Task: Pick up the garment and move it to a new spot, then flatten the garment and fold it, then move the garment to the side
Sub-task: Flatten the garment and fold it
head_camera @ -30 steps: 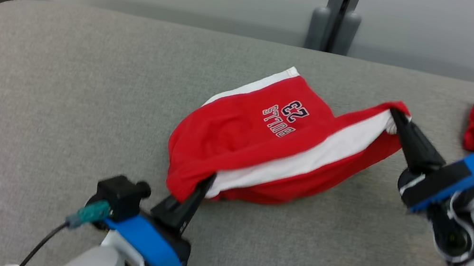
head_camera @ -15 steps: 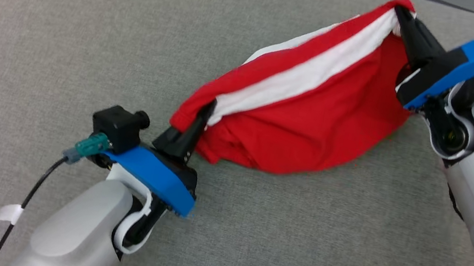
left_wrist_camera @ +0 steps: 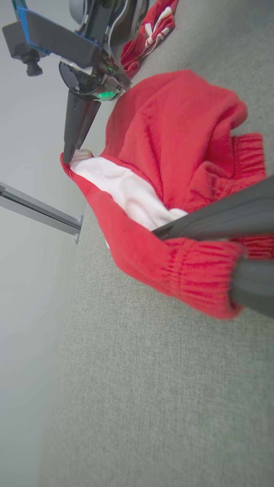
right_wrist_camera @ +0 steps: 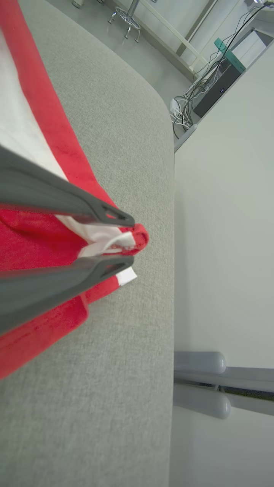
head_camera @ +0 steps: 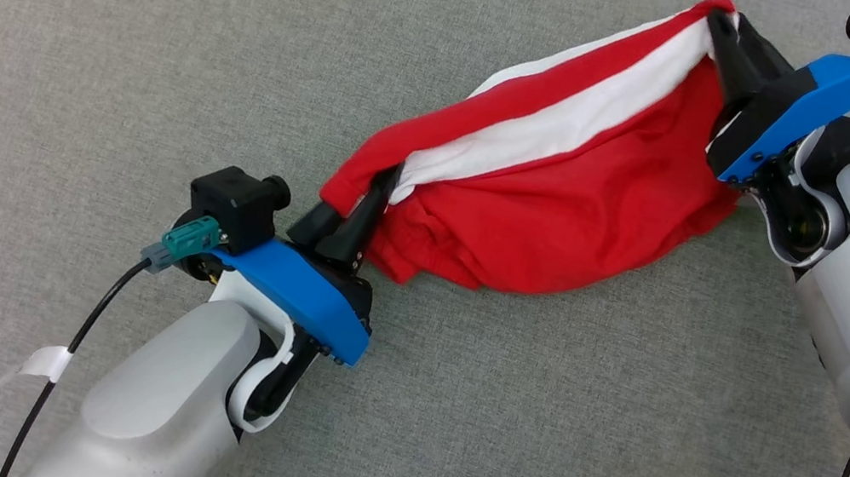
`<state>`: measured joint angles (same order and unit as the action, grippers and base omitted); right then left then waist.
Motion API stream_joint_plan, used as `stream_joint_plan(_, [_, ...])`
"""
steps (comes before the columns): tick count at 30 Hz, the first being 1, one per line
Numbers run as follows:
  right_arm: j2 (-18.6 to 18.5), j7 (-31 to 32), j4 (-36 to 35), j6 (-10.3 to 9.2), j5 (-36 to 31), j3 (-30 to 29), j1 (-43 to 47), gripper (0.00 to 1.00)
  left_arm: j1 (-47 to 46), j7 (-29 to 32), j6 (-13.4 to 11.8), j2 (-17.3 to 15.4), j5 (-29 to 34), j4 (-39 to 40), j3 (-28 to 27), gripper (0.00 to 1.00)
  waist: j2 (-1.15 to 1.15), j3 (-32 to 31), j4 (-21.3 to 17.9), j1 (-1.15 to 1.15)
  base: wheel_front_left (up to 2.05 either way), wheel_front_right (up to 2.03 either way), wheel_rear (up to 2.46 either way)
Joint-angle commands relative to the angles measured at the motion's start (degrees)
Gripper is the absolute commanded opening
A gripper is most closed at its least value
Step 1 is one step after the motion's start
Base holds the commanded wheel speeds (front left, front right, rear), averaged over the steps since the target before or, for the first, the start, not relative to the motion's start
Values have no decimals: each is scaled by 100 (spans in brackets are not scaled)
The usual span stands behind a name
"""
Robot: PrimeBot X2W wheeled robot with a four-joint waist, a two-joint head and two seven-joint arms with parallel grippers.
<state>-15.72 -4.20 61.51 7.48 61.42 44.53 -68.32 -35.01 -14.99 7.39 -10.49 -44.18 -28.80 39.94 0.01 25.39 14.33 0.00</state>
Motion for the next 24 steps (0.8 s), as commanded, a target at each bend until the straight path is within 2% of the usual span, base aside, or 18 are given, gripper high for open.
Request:
stream_joint_plan(1, [-24, -28, 24, 3, -49, 54, -79, 100, -68, -25, 14, 4, 49, -18, -46, 100, -1, -37, -20, 0, 0, 0, 0])
stream_joint_plan(8, [-305, -171, 19, 3, 70, 321, 277, 100, 454, -25, 15, -107, 478, 81, -425, 100, -1, -326, -33, 0, 0, 0, 0])
stream_joint_plan(13, [-573, -179, 62, 3, 141, 496, 540, 100, 960, -25, 15, -171, 894, 415, -961, 100, -1, -485, 61, 0, 0, 0, 0])
stream_joint_plan(17, [-674, -161, 144, 3, 211, 607, 696, 100, 1311, -25, -52, -46, 1219, 852, -1681, 100, -1, -497, 149, 0, 0, 0, 0])
stream_joint_plan(24, [-671, -110, 380, 3, 168, 821, 716, 100, 1881, -25, -396, 312, 2482, 1750, -2986, 100, -1, -427, 251, 0, 0, 0, 0])
